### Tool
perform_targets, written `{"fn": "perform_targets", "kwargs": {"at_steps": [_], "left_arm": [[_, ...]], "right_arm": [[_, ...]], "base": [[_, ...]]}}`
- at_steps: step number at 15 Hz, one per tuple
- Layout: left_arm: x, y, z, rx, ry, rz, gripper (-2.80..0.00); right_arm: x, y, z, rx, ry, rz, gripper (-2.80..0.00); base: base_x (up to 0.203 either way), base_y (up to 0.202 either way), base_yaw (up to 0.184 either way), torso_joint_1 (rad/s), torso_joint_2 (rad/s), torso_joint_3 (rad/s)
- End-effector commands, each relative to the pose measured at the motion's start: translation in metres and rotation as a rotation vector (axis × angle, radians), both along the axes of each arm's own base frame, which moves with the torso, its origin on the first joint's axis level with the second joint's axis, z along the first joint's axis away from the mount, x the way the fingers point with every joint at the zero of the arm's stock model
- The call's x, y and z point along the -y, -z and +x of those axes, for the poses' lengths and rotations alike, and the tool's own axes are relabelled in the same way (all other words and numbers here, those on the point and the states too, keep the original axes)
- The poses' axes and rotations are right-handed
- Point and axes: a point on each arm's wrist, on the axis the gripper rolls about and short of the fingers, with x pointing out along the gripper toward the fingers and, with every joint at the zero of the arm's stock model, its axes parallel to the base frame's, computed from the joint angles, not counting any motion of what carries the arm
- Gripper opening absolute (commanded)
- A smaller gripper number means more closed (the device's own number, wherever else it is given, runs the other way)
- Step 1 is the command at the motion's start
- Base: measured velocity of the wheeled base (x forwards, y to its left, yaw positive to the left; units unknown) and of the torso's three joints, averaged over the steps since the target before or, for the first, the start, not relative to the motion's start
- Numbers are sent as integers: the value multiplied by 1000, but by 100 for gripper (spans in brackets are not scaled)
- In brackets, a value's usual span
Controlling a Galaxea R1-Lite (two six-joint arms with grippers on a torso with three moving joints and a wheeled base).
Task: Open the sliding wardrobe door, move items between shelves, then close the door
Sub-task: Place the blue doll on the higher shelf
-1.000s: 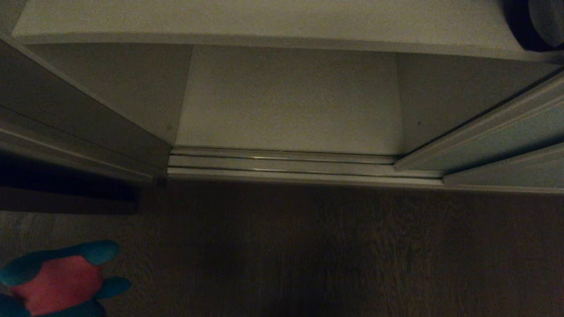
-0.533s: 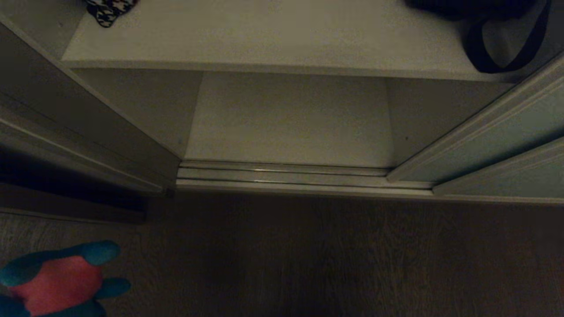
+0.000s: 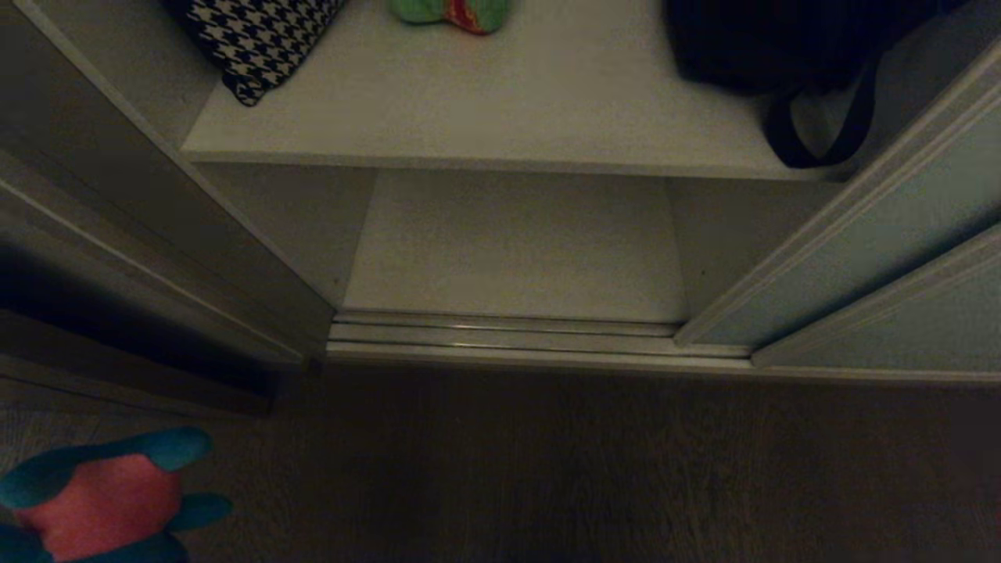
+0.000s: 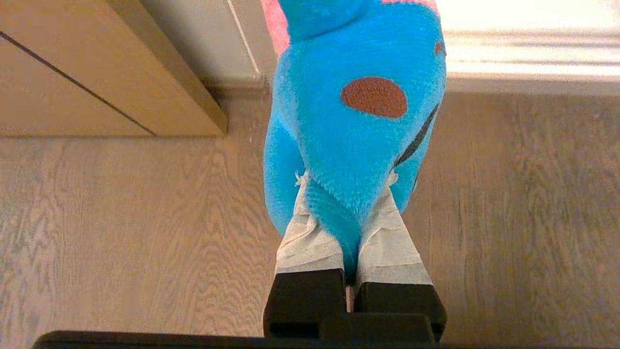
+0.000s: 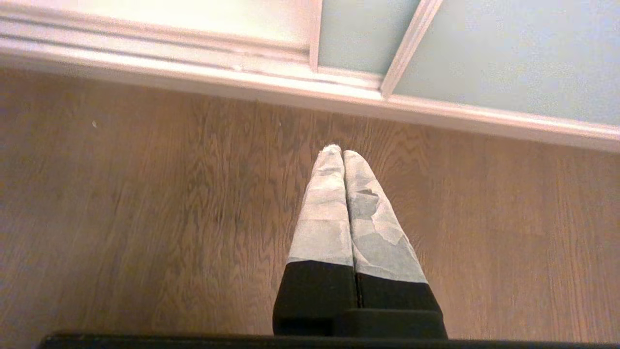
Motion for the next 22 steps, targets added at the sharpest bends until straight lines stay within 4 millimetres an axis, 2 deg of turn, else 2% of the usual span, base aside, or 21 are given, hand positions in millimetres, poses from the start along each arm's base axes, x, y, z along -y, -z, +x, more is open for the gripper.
{"fn": "perform_targets", "kwargs": {"at_steps": [1, 14, 22], "left_arm": [[0, 0, 0, -5, 0, 2, -280], [0, 0, 0, -5, 0, 3, -280], [0, 0, 0, -1, 1, 13, -280]], "right_arm": [[0, 0, 0, 2, 0, 0, -280], [0, 0, 0, 2, 0, 0, -280], [0, 0, 0, 2, -2, 0, -280]], "base": [[0, 0, 0, 2, 10, 200], [0, 0, 0, 3, 0, 201], [0, 0, 0, 3, 2, 32]]}}
